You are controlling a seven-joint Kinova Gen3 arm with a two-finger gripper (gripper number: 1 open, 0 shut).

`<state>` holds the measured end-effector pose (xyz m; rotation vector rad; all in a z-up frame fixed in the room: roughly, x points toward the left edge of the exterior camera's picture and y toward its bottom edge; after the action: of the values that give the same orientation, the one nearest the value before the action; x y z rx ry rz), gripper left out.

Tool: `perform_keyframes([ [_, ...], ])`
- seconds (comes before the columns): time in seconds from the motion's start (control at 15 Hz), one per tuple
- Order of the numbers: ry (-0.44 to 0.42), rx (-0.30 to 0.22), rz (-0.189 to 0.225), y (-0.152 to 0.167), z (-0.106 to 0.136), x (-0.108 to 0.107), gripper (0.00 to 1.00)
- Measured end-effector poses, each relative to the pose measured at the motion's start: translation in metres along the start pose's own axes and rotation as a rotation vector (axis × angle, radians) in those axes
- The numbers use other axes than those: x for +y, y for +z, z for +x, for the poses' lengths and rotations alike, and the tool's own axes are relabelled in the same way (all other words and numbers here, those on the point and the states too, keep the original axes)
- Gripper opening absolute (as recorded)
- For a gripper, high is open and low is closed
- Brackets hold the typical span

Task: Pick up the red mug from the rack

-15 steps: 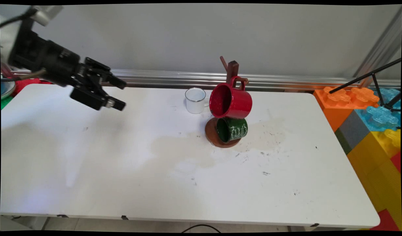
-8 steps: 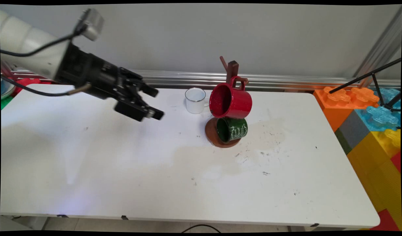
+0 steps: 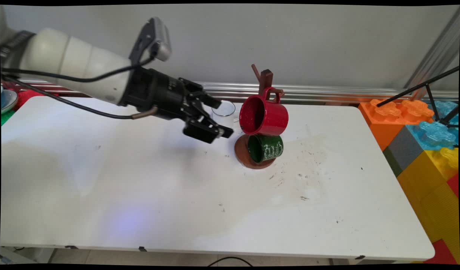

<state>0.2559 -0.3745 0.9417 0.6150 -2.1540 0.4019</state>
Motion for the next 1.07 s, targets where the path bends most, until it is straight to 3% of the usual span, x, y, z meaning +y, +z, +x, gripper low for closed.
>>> perform_keyframes([
  [0.47,0.011,0.014,0.039,0.051,0.011,0.020,1.00],
  [1.07,-0.043,0.000,0.052,0.110,0.012,0.021,1.00],
])
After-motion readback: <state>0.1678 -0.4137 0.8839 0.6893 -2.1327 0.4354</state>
